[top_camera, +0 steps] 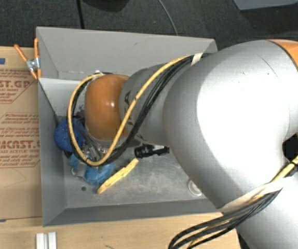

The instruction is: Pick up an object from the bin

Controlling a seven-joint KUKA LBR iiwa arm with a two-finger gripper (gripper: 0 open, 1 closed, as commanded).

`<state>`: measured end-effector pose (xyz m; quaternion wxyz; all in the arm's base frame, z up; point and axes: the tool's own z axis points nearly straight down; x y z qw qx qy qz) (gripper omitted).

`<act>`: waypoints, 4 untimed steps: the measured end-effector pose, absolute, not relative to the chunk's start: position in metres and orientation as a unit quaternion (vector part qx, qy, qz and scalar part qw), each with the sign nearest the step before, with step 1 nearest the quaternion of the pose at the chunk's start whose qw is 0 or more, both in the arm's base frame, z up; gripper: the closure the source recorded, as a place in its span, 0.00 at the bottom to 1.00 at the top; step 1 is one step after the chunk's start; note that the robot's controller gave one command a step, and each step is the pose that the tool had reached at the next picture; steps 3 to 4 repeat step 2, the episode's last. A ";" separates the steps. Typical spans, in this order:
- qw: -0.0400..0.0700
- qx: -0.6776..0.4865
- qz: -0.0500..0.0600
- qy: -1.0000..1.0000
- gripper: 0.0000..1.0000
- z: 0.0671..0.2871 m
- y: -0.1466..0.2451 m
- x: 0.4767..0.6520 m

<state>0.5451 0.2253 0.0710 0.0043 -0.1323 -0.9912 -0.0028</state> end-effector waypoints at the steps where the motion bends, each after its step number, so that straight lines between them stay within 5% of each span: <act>1: 0.003 -0.125 -0.002 -0.992 1.00 0.072 0.206 0.544; 4: 0.005 -0.130 -0.002 -0.991 1.00 0.071 0.208 0.547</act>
Offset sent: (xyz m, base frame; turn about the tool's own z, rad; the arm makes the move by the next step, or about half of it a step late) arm 0.0112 0.0125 -0.0010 0.0146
